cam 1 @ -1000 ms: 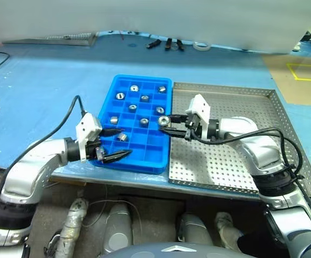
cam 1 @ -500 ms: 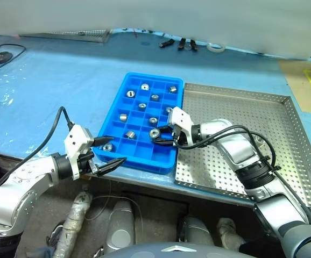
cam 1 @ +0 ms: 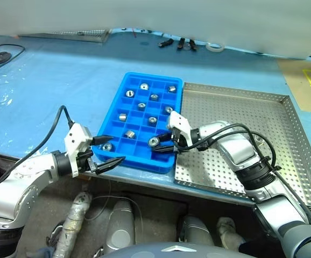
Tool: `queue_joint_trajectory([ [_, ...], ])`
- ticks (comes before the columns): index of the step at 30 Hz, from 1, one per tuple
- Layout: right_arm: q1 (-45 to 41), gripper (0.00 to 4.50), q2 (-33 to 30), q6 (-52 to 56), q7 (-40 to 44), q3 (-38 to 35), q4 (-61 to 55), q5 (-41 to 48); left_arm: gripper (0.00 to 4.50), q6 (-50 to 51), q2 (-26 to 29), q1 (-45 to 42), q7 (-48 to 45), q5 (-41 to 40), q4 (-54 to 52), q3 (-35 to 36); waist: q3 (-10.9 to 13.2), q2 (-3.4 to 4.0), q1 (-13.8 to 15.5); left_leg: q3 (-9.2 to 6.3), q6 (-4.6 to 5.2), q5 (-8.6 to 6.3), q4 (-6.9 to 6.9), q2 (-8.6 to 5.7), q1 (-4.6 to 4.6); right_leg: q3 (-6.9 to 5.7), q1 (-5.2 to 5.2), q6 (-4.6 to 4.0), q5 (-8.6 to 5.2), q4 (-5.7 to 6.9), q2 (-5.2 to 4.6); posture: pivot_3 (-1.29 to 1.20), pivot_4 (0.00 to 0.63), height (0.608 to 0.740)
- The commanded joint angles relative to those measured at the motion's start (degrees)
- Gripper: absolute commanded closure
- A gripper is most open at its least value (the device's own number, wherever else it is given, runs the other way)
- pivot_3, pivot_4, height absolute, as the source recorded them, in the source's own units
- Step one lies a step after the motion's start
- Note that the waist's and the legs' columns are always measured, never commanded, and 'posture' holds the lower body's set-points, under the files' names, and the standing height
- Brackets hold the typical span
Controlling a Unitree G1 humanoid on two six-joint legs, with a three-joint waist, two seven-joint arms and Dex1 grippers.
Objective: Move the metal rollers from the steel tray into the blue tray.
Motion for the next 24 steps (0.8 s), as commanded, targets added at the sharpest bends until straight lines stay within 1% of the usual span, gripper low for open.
queue_joint_trajectory([
  [1, -1.75, 2.87, 1.08, 0.49, 1.42, 0.63, -1.55, 1.73, 0.00, -1.19, 0.69, -0.74, -0.54, -0.01, -0.30, -0.17, 0.00, 0.00, -0.17, 0.00, -0.02, 0.01, 0.00, 0.01, 0.00, -0.01, -0.01, 0.00, 0.00, 0.03, 0.00, 0.28, 0.150, 0.740],
  [7, -3.30, 2.87, 5.44, -2.68, -2.04, 0.79, 4.06, -0.91, 0.00, -1.47, 0.88, -1.01, -0.65, -0.08, 0.18, -0.59, -0.02, -0.03, -0.64, -0.02, -0.11, 0.07, 0.09, 0.04, 0.05, 0.02, -0.07, -0.03, 0.01, 0.28, 0.02, 0.28, 0.150, 0.740],
  [15, -3.37, 2.87, 6.47, -4.03, -0.95, 1.32, 7.34, -1.35, 0.00, -1.32, 0.71, -1.43, -0.28, -0.20, -0.08, -1.08, -0.06, -0.10, -0.46, -0.03, -0.14, 0.09, 0.12, 0.03, 0.06, 0.03, -0.06, -0.05, 0.02, 0.38, 0.01, 0.28, 0.150, 0.740],
  [17, -3.28, 2.14, 6.34, -4.38, -0.60, 1.37, 7.42, -1.42, 0.00, -1.32, 0.66, -1.61, -0.26, -0.25, -0.03, -1.20, -0.07, -0.11, -0.45, -0.04, -0.14, 0.09, 0.12, 0.04, 0.06, 0.02, -0.06, -0.06, 0.02, 0.38, 0.02, 0.28, 0.150, 0.740],
  [21, -3.39, 0.89, 6.43, -5.20, -2.47, 1.04, 8.06, -2.84, 0.00, -1.51, 0.37, -2.60, -0.24, -0.09, 0.71, -1.95, -0.07, -0.12, -0.50, -0.04, -0.15, 0.09, 0.13, 0.04, 0.06, 0.02, -0.06, -0.06, 0.02, 0.40, 0.02, 0.25, 0.150, 0.740],
  [24, -4.30, 0.89, 5.26, -8.40, -5.42, 0.61, 8.42, -6.19, 0.00, -1.34, -0.43, -4.94, 0.20, 0.10, 1.50, -3.38, -0.07, -0.12, -0.48, -0.04, -0.15, 0.10, 0.16, 0.04, 0.07, 0.02, -0.05, -0.07, 0.03, 0.44, 0.02, 0.23, 0.150, 0.740],
])
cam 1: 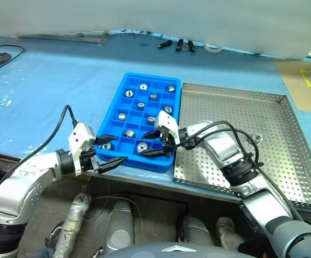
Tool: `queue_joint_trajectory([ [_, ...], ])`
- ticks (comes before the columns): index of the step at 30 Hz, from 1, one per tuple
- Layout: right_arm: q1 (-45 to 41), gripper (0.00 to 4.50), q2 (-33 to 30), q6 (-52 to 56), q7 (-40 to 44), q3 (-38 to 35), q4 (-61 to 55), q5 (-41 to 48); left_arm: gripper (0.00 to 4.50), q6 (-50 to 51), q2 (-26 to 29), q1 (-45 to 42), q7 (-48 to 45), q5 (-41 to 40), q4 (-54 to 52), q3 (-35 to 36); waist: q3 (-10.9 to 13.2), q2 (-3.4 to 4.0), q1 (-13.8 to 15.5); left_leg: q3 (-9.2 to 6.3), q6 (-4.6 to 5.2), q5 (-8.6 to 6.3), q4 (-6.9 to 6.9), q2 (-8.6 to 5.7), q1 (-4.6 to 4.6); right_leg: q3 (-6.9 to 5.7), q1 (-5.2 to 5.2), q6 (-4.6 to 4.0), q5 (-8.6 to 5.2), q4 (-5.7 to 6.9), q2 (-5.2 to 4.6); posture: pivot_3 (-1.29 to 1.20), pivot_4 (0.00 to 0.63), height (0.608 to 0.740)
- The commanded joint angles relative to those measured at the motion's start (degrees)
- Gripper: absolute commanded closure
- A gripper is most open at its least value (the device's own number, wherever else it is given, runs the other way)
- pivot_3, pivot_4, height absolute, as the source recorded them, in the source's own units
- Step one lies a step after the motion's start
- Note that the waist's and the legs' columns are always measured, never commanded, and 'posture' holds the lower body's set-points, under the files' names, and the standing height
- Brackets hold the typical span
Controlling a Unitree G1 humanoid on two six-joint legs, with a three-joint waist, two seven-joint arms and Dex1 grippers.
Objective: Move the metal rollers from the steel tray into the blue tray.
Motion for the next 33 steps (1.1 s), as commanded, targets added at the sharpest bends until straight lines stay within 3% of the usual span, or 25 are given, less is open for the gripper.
queue_joint_trajectory([
  [1, -1.50, 0.89, -1.78, -2.82, -3.25, -1.00, 0.25, -3.50, 0.00, -0.69, -0.91, -3.04, 0.50, 0.18, 0.28, -1.45, 0.00, 0.00, 0.06, 0.00, -0.01, 0.00, 0.01, 0.00, 0.00, 0.00, 0.01, -0.01, 0.01, 0.01, 0.00, 0.21, 0.150, 0.740],
  [9, -1.16, 0.89, -8.32, 4.75, -10.23, -16.07, -8.99, 1.18, 0.00, -2.23, -9.05, -15.25, 1.56, 3.61, 8.11, -10.59, -0.01, -0.02, -0.59, 0.00, -0.23, 0.16, 0.18, -0.02, 0.00, 0.06, 0.07, -0.03, 0.12, 0.05, 0.00, 0.08, 0.150, 0.740],
  [18, 3.64, 0.89, -12.64, 14.64, -27.77, -33.10, -15.71, 0.33, 0.00, -9.12, -17.84, -28.72, -3.48, 8.55, 23.61, -17.13, -0.03, -0.05, -3.51, 0.04, -0.25, 0.20, 0.26, -0.02, -0.02, 0.10, 0.05, -0.03, 0.13, 0.01, 0.05, -0.08, 0.150, 0.740],
  [19, 4.72, 0.71, -12.59, 15.38, -29.23, -34.39, -16.77, 0.47, 0.00, -9.68, -18.29, -29.44, -4.22, 8.81, 24.80, -17.37, -0.03, -0.04, -3.81, 0.05, -0.24, 0.19, 0.26, -0.01, -0.02, 0.10, 0.04, -0.04, 0.12, 0.00, 0.05, -0.08, 0.150, 0.740],
  [22, 9.00, 0.02, -12.47, 17.28, -30.52, -36.06, -21.53, 2.28, 0.00, -10.66, -19.08, -30.24, -5.91, 9.25, 26.62, -17.82, -0.03, -0.03, -4.94, 0.06, -0.22, 0.18, 0.22, -0.01, -0.02, 0.10, 0.03, -0.04, 0.12, -0.02, 0.07, -0.11, 0.150, 0.740],
  [27, 17.35, 0.02, -9.76, 17.72, -37.85, -36.15, -24.45, -0.85, 0.00, -10.93, -20.31, -30.79, -6.63, 9.97, 26.96, -18.39, -0.04, -0.02, -5.36, 0.13, -0.17, 0.15, 0.22, 0.03, 0.02, 0.10, 0.03, -0.05, 0.11, -0.06, 0.06, -0.13, 0.150, 0.740],
  [30, 25.28, 0.02, -7.60, 10.18, -41.04, -34.97, -21.49, -3.82, 0.00, -9.58, -20.65, -31.11, -6.27, 9.91, 25.59, -18.30, -0.04, -0.02, -4.97, 0.13, 0.00, 0.05, 0.27, 0.02, 0.04, 0.10, 0.10, -0.05, 0.11, -0.06, 0.01, -0.13, 0.150, 0.740],
  [33, 27.59, 0.02, -4.11, 5.98, -44.08, -36.74, -19.09, -3.38, 0.00, -8.25, -20.43, -30.79, -5.97, 9.61, 23.78, -18.27, -0.04, -0.01, -5.18, 0.18, 0.06, 0.01, 0.31, -0.05, 0.03, 0.10, 0.07, -0.04, 0.12, -0.05, -0.01, -0.13, 0.150, 0.740],
])
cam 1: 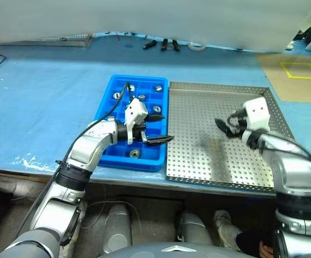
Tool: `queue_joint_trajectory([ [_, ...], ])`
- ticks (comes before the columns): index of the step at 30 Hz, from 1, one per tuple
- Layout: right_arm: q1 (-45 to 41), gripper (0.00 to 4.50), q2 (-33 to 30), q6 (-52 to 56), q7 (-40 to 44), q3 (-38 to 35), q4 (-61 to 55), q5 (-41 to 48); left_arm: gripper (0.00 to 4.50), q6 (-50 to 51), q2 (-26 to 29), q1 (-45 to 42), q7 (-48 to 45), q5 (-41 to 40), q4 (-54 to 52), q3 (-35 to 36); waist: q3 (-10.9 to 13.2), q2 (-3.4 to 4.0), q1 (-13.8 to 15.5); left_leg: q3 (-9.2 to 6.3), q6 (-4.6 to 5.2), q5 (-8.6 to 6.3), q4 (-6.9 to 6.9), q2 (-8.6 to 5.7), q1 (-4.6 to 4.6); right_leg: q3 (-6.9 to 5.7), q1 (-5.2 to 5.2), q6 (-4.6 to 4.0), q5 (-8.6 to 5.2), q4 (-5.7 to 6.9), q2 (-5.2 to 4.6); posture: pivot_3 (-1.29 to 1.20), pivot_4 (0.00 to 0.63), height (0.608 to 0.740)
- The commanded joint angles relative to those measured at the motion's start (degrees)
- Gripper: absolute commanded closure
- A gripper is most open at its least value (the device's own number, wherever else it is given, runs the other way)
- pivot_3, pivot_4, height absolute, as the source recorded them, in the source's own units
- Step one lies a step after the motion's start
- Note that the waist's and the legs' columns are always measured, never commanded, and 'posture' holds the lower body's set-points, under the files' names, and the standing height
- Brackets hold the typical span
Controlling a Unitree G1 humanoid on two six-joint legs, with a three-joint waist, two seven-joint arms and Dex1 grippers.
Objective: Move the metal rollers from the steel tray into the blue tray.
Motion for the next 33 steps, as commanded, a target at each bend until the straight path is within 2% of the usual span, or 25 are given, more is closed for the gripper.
queue_joint_trajectory([
  [1, 0.23, 0.02, 2.92, -6.68, -5.19, -2.59, 0.68, -1.06, 0.00, 1.41, 0.23, -0.90, 0.11, -0.76, -4.16, 0.43, 0.00, 0.00, -0.51, 0.02, 0.00, 0.00, 0.01, -0.04, 0.00, -0.01, -0.01, 0.01, 0.01, 0.01, 0.00, -0.13, 0.150, 0.740],
  [8, -0.33, 0.02, 8.20, -12.54, -8.06, -4.98, -1.42, 2.97, 0.00, 3.10, 1.52, -1.83, -0.51, -1.03, -4.49, 1.62, -0.01, 0.03, -1.42, 0.04, 0.01, 0.00, 0.01, 0.04, 0.06, -0.02, -0.02, 0.01, 0.01, 0.04, 0.02, -0.13, 0.150, 0.740],
  [12, -1.18, 0.02, 7.69, -13.26, -7.97, -5.05, -1.36, 3.79, 0.00, 2.55, 1.73, -1.88, -1.00, -0.66, -3.69, 1.28, -0.01, 0.03, -1.39, 0.04, 0.04, -0.02, -0.01, 0.00, 0.05, -0.02, -0.02, 0.01, 0.01, 0.01, 0.03, -0.13, 0.150, 0.740],
  [23, -2.25, 0.02, 8.03, -20.63, -19.56, -6.63, 8.19, -3.28, 0.00, 2.85, 0.09, -1.52, 0.26, 0.15, -4.20, 0.38, -0.01, 0.03, -1.42, 0.04, 0.03, -0.02, 0.00, -0.07, 0.03, -0.01, -0.01, 0.02, 0.01, 0.01, 0.02, -0.14, 0.150, 0.740],
  [31, -5.91, 0.02, 11.64, -22.63, -21.59, -3.38, 16.75, -3.71, 0.00, 3.40, 0.25, -1.28, 0.46, 0.05, -4.80, 0.70, -0.01, 0.02, -2.66, 0.04, 0.04, -0.03, 0.00, -0.06, 0.03, -0.03, -0.03, 0.03, 0.01, 0.01, 0.03, -0.14, 0.150, 0.740],
  [33, -6.86, 0.02, 12.09, -27.12, -21.86, -3.78, 20.36, -3.58, 0.00, 3.88, 0.42, -1.14, 0.46, -0.16, -5.07, 0.92, -0.01, 0.03, -2.77, 0.04, 0.05, -0.03, 0.01, -0.08, 0.01, -0.03, -0.03, 0.03, 0.01, 0.00, 0.03, -0.14, 0.150, 0.740],
])
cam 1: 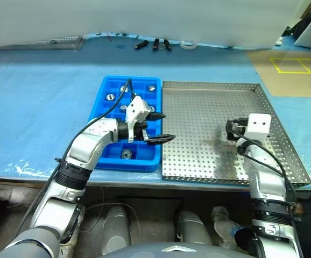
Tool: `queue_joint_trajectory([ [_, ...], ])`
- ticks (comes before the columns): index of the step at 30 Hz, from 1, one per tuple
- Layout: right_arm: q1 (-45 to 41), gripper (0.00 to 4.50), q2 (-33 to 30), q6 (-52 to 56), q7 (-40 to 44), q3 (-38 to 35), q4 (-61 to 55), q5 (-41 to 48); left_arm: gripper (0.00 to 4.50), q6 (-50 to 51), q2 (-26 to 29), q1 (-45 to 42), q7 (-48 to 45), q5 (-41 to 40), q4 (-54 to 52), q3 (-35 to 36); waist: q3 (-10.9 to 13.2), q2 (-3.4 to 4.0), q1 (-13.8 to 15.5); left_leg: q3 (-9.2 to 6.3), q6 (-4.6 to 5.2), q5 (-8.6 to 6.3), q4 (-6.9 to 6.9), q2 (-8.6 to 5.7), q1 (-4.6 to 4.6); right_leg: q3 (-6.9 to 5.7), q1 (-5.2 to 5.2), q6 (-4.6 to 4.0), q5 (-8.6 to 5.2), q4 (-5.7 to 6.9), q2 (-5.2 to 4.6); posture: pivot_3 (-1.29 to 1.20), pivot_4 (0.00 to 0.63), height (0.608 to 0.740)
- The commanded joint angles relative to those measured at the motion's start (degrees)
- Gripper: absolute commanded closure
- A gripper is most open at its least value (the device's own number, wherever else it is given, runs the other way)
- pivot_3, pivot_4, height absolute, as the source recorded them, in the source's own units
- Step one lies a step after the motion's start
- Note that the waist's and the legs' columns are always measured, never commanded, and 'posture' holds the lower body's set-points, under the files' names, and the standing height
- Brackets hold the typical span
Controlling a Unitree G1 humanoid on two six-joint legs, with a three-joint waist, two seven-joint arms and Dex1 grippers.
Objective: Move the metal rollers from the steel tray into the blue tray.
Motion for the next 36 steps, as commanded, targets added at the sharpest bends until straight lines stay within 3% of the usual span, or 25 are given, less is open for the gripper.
queue_joint_trajectory([
  [1, -1.83, 0.02, 0.94, -5.73, -1.35, -1.60, 3.34, 0.80, 0.00, 0.28, 0.57, -0.14, -0.14, -0.81, -2.28, 0.87, 0.00, 0.00, -0.06, 0.00, 0.01, 0.00, 0.00, 0.00, -0.01, 0.00, 0.00, 0.00, 0.00, 0.00, 0.00, -0.14, 0.150, 0.740],
  [15, -1.35, 0.02, 2.43, -2.19, -3.92, -2.54, -0.66, 3.40, 0.00, -0.48, 1.36, 0.22, -0.15, -0.55, -1.28, 1.34, 0.00, 0.00, -0.03, -0.01, 0.03, -0.02, -0.01, 0.01, -0.03, 0.00, -0.02, 0.00, 0.00, -0.01, 0.01, -0.14, 0.150, 0.740],
  [24, -1.60, 2.81, 2.09, -1.32, -4.26, -2.21, -1.47, 3.30, 0.00, -1.82, 1.22, 1.01, -0.44, -0.12, -0.21, 1.09, 0.00, 0.00, -0.08, -0.01, 0.03, -0.02, -0.02, 0.01, -0.03, 0.00, -0.02, 0.01, 0.00, -0.03, 0.01, -0.14, 0.150, 0.740],
  [31, -1.31, 2.91, 1.89, 0.15, -1.55, -0.46, -3.89, 3.93, 0.00, -2.04, 1.52, 0.91, -0.43, 0.09, -0.07, 1.42, 0.00, 0.00, -0.07, -0.01, 0.03, -0.02, -0.03, 0.01, -0.04, 0.00, -0.03, 0.01, -0.01, -0.04, 0.01, -0.14, 0.150, 0.740],
  [36, -3.00, 2.91, -1.41, 7.12, 9.97, 5.28, -13.23, 8.62, 0.00, 0.73, 2.34, 2.28, -0.02, -2.06, -3.37, 2.85, 0.01, 0.02, -0.23, 0.00, 0.03, -0.03, -0.07, 0.01, -0.04, 0.00, -0.07, 0.01, -0.01, -0.06, 0.02, -0.14, 0.150, 0.740],
])
